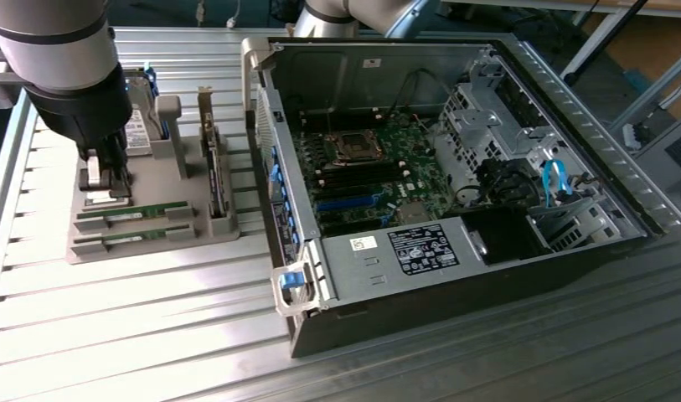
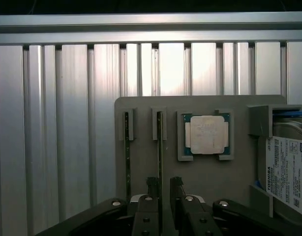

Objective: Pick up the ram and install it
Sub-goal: 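Pick up the ram and move it above insertion slot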

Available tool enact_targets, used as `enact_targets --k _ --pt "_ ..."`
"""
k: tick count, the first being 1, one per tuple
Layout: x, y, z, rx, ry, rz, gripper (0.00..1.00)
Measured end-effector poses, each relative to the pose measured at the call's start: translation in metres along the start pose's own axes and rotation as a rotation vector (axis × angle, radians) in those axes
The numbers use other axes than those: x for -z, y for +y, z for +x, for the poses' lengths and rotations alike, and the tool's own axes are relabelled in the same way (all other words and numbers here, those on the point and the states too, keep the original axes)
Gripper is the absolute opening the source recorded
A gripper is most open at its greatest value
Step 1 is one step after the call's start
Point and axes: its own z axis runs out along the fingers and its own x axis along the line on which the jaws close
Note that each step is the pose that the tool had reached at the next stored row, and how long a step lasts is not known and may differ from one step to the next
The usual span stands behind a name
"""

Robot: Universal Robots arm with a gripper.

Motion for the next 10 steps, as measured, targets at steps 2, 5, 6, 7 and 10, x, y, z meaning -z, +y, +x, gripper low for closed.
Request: enact_targets --k 2,5,6,7,10 --pt "0.0000 0.0000 0.002 0.000 0.0001 -0.0001 0.24" --pt "0.0000 -0.0001 0.006 0.000 0.0000 0.0000 0.24" --pt "0.0001 -0.0001 0.007 0.000 0.0000 0.0000 0.24" --pt "0.0001 -0.0001 0.008 0.000 0.0001 -0.0001 0.24" --pt "0.0001 -0.0002 0.015 0.000 0.0000 0.0000 0.24"
